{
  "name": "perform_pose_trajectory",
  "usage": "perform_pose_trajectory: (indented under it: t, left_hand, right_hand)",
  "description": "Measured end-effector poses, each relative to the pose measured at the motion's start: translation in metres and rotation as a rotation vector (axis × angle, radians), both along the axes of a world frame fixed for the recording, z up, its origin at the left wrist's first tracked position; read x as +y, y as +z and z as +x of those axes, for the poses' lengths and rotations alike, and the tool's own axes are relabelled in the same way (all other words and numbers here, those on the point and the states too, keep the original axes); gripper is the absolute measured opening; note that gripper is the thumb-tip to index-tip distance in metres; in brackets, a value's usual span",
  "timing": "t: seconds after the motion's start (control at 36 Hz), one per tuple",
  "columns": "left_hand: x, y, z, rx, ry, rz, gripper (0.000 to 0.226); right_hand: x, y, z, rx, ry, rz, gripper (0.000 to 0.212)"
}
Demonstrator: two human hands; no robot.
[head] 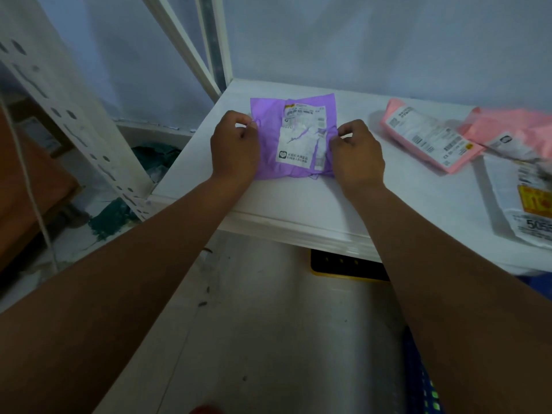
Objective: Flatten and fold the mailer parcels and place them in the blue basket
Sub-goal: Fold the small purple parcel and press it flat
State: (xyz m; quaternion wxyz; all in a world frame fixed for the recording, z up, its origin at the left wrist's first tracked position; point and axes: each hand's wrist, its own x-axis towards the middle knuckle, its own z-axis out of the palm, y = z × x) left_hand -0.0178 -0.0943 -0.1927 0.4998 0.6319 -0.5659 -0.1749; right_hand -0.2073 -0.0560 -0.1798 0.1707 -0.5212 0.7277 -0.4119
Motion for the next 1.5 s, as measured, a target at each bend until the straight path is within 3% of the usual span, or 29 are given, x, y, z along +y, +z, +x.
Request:
perform_pose_trajectory:
  t: [0.39, 0.44, 0.64, 0.86, 1.08, 1.33, 1.5]
  left_hand:
    - [0.009, 0.031, 0.002, 0.16, 0.02, 0.131, 0.012]
    - [0.018, 0.037, -0.002, 0.255, 0.008, 0.18, 0.008]
    - [0.084, 0.079, -0.033, 0.51, -0.05, 0.246, 0.013]
    - [0.17, 0.153, -0.104, 0.594, -0.256, 0.306, 0.018]
    - [0.277, 0.156, -0.188, 0.547, -0.407, 0.284, 0.018]
    - [0.343, 0.124, -0.28, 0.443, -0.584, 0.398, 0.012]
    - [0.365, 0.097, -0.326, 0.436, -0.597, 0.474, 0.013]
  right_hand:
    - [0.016, 0.018, -0.008, 0.064, 0.041, 0.003, 0.018]
    - [0.026, 0.028, -0.014, 0.035, 0.03, -0.011, 0.016]
    - [0.089, 0.095, -0.049, 0.174, 0.089, -0.068, 0.02]
    - [0.188, 0.152, -0.132, 0.16, 0.033, -0.067, 0.024]
    - [0.305, 0.154, -0.23, 0.118, 0.053, 0.103, 0.004]
    - [0.406, 0.124, -0.319, 0.246, 0.046, 0.303, 0.01]
    - [0.433, 0.097, -0.357, 0.18, -0.055, 0.344, 0.021]
